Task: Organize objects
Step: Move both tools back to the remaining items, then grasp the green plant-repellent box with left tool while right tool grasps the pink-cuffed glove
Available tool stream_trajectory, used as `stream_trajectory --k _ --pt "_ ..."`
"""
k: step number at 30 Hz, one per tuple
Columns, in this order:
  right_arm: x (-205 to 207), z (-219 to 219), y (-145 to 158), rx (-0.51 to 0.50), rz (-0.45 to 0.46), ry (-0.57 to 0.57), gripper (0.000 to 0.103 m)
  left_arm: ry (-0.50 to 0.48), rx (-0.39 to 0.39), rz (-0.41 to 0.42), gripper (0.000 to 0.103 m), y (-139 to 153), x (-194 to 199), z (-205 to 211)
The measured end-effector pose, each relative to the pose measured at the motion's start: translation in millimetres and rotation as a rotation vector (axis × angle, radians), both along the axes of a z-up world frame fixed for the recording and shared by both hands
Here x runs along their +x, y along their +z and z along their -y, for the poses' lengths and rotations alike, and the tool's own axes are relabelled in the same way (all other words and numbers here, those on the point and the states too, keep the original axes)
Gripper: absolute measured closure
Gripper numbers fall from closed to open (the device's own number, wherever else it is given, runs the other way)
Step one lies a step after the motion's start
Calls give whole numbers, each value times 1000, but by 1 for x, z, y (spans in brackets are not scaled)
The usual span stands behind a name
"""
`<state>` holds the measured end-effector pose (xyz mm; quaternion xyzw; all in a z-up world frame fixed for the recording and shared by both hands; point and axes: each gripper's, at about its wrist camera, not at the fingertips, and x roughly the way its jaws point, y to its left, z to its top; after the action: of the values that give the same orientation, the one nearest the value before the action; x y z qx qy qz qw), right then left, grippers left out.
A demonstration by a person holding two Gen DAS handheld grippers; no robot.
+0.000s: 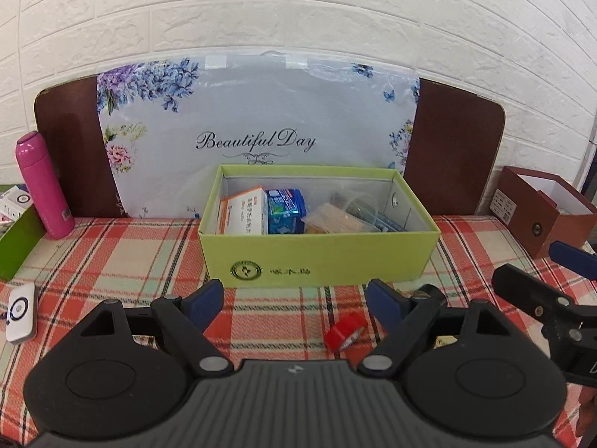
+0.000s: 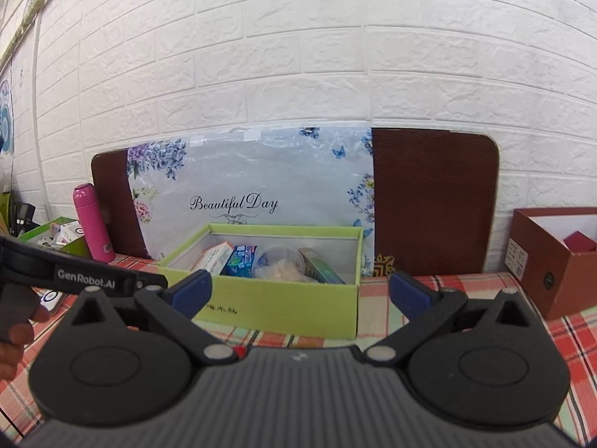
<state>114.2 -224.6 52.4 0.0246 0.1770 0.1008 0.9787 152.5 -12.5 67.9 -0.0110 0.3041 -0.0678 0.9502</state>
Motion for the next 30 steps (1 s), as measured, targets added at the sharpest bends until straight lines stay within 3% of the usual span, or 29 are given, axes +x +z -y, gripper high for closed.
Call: stream_trajectory --k 10,24,30 --pt "-43 10 -29 31 -68 -21 0 13 11 -75 16 -35 -28 9" --pt "-63 12 -55 49 -136 -7 0 42 4 -133 16 -61 -44 0" --pt "-69 10 -83 12 -222 8 0 -34 -11 -139 16 -75 -46 7"
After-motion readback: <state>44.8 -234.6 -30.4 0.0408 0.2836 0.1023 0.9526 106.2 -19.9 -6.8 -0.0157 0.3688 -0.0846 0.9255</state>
